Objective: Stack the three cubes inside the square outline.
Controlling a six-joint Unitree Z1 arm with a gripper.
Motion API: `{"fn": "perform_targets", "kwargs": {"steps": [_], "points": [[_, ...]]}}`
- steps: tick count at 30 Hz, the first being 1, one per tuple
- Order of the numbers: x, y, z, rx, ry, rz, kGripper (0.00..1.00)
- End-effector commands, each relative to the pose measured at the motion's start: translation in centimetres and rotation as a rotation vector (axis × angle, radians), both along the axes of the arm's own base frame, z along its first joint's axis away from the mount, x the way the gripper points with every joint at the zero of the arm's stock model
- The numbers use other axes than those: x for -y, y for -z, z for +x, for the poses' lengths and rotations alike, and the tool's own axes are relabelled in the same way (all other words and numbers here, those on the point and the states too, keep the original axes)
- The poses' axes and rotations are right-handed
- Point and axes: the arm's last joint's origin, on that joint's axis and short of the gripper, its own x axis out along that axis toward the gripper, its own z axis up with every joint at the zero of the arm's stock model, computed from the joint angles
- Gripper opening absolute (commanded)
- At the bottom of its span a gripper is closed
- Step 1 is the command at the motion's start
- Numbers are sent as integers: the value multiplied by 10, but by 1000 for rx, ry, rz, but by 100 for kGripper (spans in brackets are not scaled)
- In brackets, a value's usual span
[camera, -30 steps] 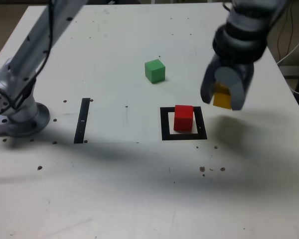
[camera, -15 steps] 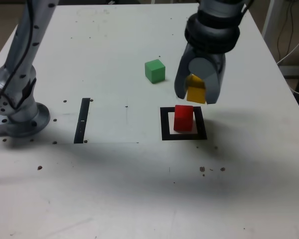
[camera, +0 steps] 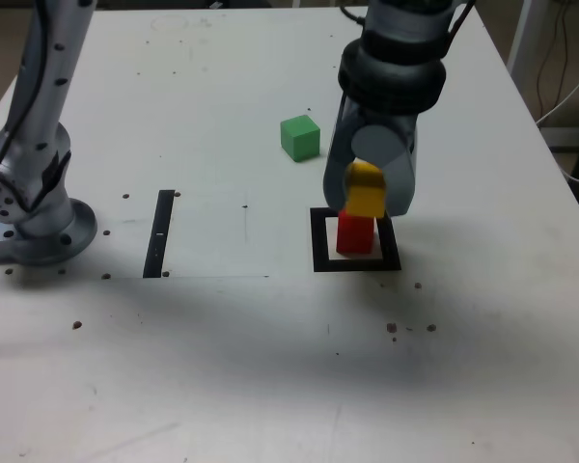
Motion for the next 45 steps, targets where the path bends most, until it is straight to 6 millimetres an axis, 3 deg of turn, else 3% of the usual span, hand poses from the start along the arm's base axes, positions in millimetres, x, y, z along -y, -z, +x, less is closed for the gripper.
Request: {"fn": "perform_targets", "kwargs": {"steps": [1, 25, 28, 32, 34, 37, 45], "points": [[1, 3, -1, 9, -14, -6, 31], [-4, 15, -7, -18, -66, 13, 32], [-5, 16, -7, -16, -66, 10, 45], [-7, 17, -7, -10, -58, 4, 82], [-7, 17, -7, -8, -55, 3, 95], [-7, 17, -7, -7, -55, 3, 99], [-8, 12, -14, -1, -57, 10, 99]]}}
